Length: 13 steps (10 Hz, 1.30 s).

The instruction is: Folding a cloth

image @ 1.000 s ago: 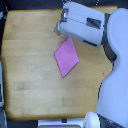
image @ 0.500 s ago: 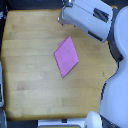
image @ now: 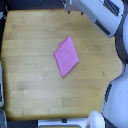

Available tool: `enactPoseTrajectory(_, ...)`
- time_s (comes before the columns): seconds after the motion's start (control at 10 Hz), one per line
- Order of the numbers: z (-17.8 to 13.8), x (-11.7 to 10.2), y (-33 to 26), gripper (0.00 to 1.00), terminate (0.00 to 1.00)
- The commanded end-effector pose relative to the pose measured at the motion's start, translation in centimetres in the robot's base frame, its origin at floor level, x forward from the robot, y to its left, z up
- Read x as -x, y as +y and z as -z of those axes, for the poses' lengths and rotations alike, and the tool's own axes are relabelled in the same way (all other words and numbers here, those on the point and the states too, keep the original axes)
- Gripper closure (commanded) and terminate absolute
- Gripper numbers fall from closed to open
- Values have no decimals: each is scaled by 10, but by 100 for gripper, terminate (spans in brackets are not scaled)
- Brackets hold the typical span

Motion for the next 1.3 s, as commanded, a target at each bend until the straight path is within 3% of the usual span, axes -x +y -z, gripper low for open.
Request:
enactPoseTrajectory(0.0, -28, -4, -96, 0, 0)
enactPoseTrajectory(0.5, -40, 16, -172, 0, 0)
enactPoseTrajectory(1.2, -40, 47, -231, 0, 0)
